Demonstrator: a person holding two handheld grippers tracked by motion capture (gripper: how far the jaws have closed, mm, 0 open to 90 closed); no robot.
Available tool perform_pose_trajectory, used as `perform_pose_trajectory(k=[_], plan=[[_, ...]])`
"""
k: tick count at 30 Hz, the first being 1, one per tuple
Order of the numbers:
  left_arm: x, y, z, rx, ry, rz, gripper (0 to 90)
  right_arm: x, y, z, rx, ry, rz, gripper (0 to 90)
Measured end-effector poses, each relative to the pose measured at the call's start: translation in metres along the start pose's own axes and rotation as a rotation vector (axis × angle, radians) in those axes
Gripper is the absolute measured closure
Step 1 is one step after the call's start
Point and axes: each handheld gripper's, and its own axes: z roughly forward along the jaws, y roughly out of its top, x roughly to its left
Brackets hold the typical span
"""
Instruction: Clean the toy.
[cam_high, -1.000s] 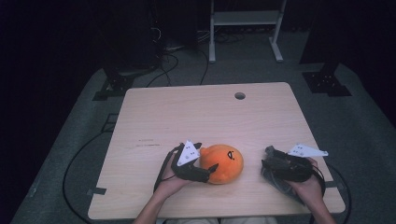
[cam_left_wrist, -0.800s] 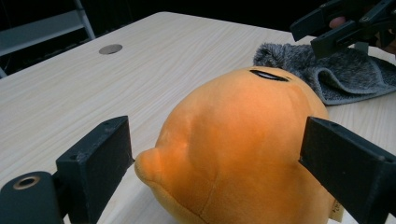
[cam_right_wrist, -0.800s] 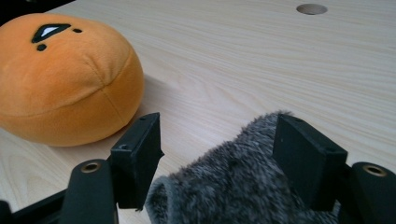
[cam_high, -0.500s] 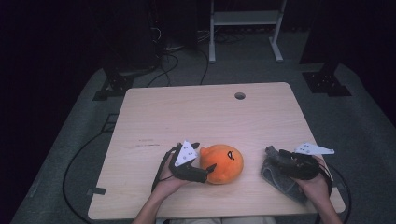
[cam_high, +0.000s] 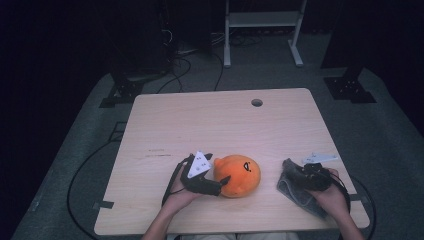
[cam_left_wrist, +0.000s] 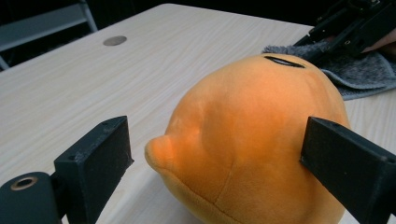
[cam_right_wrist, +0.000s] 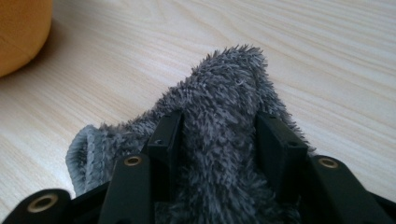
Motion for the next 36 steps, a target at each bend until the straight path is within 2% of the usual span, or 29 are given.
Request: perform_pose_trajectory(k=[4,7,8,9,10,11,12,16,19,20,21,22,23,24,25,26,27,28,29,31,32,33,34,35,36], plan=[[0.002,-0.002,0.002,0.014,-0.006,-0.022,7.6,0.003,0.001,0.000,0.009,-0.029,-0.017,57.1],[0.000,-0.004,0.003,0.030,-0.039,-0.007,9.8,0.004,0.004,0.000,0.032,-0.051,-0.017,62.9],[0.000,-0.004,0.003,0.030,-0.039,-0.007,13.4,0.004,0.004,0.000,0.032,-0.051,-0.017,62.9],[-0.003,-0.005,0.004,0.036,-0.066,0.016,17.2,0.006,0.005,0.001,0.037,-0.061,-0.029,64.8],[-0.003,-0.005,0.004,0.036,-0.066,0.016,20.9,0.006,0.005,0.001,0.037,-0.061,-0.029,64.8],[-0.007,-0.008,0.007,0.047,-0.067,0.035,22.4,0.008,0.005,0.001,0.035,-0.068,-0.053,67.3],[-0.007,-0.008,0.007,0.047,-0.067,0.035,23.2,0.009,0.005,0.001,0.037,-0.072,-0.062,68.8],[-0.008,-0.010,0.010,0.048,-0.057,0.013,24.6,0.010,0.009,0.002,0.040,-0.075,-0.067,72.6],[-0.007,-0.013,0.013,0.038,-0.047,-0.017,24.6,0.006,0.012,-0.003,0.014,-0.043,-0.052,74.8],[-0.005,-0.014,0.014,0.035,-0.042,-0.027,24.6,0.006,0.014,-0.007,-0.006,-0.036,-0.050,74.9],[-0.005,-0.014,0.015,0.034,-0.042,-0.039,24.6,0.008,0.018,-0.015,-0.054,-0.018,-0.039,74.9],[-0.005,-0.014,0.015,0.034,-0.042,-0.039,24.6,0.008,0.018,-0.015,-0.054,-0.018,-0.039,74.9],[-0.004,-0.014,0.016,0.033,-0.040,-0.050,24.6,0.014,0.026,-0.030,-0.131,0.002,-0.049,74.9],[-0.004,-0.014,0.016,0.033,-0.040,-0.050,24.6,0.014,0.026,-0.030,-0.131,0.002,-0.049,74.9],[-0.003,-0.014,0.017,0.034,-0.036,-0.056,24.6,0.026,0.034,-0.042,-0.202,0.041,-0.075,75.0],[-0.003,-0.014,0.017,0.034,-0.036,-0.056,24.6,0.026,0.034,-0.042,-0.202,0.041,-0.075,75.0],[-0.004,-0.013,0.018,0.036,-0.030,-0.057,24.7,0.043,0.042,-0.050,-0.253,0.101,-0.118,74.9],[-0.004,-0.012,0.019,0.040,-0.029,-0.054,24.7,0.051,0.045,-0.052,-0.268,0.124,-0.135,74.9],[-0.004,-0.011,0.019,0.045,-0.028,-0.052,24.7,0.064,0.049,-0.052,-0.287,0.156,-0.171,74.9],[-0.003,-0.009,0.022,0.053,-0.024,-0.072,24.9,0.081,0.053,-0.049,-0.299,0.220,-0.226,74.8],[-0.003,-0.009,0.022,0.053,-0.024,-0.072,25.2,0.081,0.053,-0.049,-0.299,0.220,-0.226,74.8],[-0.003,-0.009,0.023,0.052,-0.017,-0.082,25.3,0.098,0.057,-0.039,-0.285,0.244,-0.273,74.7],[-0.003,-0.009,0.023,0.052,-0.017,-0.082,25.3,0.098,0.057,-0.039,-0.285,0.244,-0.273,74.7],[-0.004,-0.009,0.023,0.054,-0.013,-0.078,25.3,0.108,0.059,-0.027,-0.267,0.222,-0.306,74.1],[-0.004,-0.009,0.022,0.055,-0.018,-0.067,25.3,0.110,0.059,-0.022,-0.264,0.208,-0.316,73.9]])
